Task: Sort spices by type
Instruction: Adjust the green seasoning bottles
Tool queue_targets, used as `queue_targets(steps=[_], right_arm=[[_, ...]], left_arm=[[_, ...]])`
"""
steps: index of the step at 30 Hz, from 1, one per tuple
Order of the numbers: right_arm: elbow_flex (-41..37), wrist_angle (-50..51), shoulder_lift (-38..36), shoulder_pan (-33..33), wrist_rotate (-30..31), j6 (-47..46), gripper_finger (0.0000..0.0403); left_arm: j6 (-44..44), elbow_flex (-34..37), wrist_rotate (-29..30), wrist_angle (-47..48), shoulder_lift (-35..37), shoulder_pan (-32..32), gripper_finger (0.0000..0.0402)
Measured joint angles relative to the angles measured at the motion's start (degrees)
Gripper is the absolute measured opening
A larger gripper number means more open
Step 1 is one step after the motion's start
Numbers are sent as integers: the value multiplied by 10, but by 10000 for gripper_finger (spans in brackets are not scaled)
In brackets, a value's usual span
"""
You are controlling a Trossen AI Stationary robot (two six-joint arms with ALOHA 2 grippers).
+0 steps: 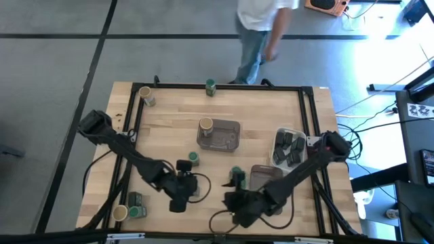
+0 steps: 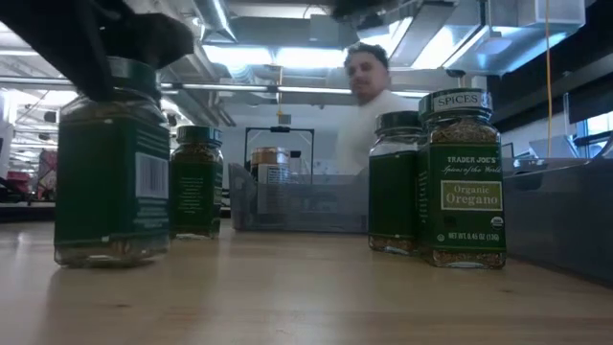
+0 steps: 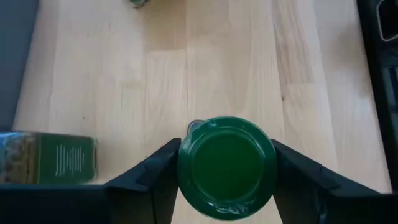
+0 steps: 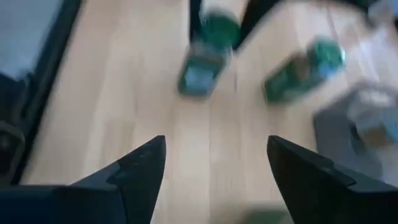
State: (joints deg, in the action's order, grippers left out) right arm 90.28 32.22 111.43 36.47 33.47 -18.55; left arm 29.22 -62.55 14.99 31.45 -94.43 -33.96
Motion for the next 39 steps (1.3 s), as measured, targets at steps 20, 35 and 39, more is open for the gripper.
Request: queue_targets(steps=[20,35,39], right_arm=[[55,254,-23,18,-41,-211,279],[84,328,4,-28,-123,-463,280],[84,342,11,-40,-134,-476,280]], left_arm=[[-49,-67,8,53,-12,1,350],[23,-12,224,65,29,-93,354],[27,-5,231,54,29,-92,354]])
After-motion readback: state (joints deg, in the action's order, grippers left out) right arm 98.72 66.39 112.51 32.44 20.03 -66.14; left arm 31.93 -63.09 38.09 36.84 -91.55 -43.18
